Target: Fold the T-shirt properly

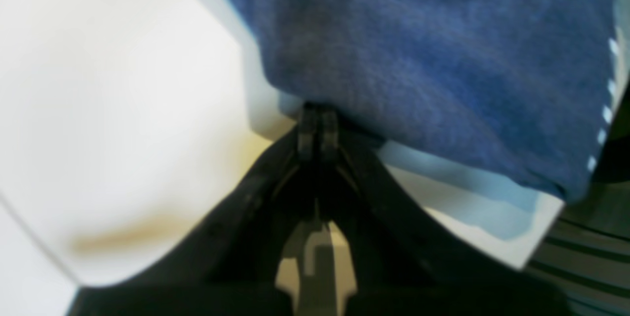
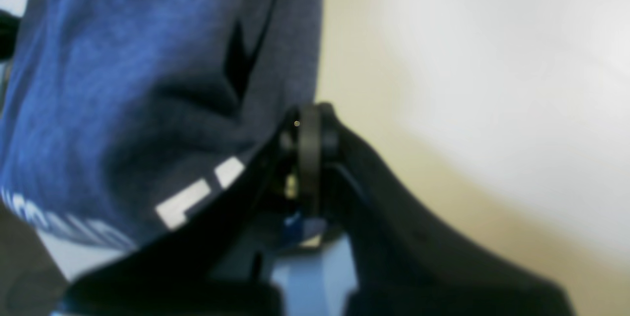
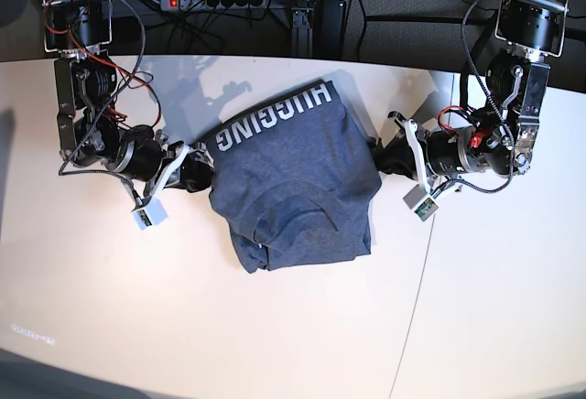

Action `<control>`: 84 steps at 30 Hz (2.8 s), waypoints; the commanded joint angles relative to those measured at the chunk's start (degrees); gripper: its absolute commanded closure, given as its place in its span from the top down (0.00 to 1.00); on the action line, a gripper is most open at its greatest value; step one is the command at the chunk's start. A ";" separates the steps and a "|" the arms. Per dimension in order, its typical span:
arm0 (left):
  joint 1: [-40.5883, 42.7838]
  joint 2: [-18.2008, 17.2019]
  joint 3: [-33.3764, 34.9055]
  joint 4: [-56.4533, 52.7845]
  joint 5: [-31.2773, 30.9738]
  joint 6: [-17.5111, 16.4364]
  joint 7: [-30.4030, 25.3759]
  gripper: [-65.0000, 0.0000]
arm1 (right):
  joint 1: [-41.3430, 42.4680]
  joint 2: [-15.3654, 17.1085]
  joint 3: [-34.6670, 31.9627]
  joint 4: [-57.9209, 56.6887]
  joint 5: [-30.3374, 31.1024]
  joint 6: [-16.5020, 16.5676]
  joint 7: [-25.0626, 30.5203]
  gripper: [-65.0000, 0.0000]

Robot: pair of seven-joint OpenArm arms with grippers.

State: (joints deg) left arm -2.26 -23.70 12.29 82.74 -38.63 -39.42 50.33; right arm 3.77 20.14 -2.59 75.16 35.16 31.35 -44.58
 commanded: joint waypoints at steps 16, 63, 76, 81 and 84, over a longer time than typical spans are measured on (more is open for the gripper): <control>-6.49 -0.63 -0.33 0.70 0.37 -0.58 -2.51 0.00 | -9.64 -4.61 0.31 10.25 -4.92 0.15 -3.43 0.00; 45.11 -8.83 -35.58 17.38 -12.48 -0.58 7.32 0.00 | -53.42 4.72 33.27 28.39 2.36 0.37 -5.38 0.00; 39.32 -8.33 -20.96 -12.63 16.83 1.46 -15.58 0.00 | -45.94 -2.62 31.87 -2.10 -0.59 -0.09 1.84 0.00; 28.59 -4.85 -10.95 -31.65 28.85 11.26 -24.44 0.00 | -35.10 -3.23 30.97 -21.46 -4.26 -0.11 6.43 0.00; 20.96 -0.50 -7.67 -41.48 32.02 13.38 -26.18 0.00 | -27.85 -4.02 30.38 -31.21 -7.69 -0.35 7.78 0.00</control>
State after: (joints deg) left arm 18.65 -23.33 4.75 40.49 -6.48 -25.93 24.10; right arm -23.46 15.40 27.70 43.24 27.11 30.63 -36.69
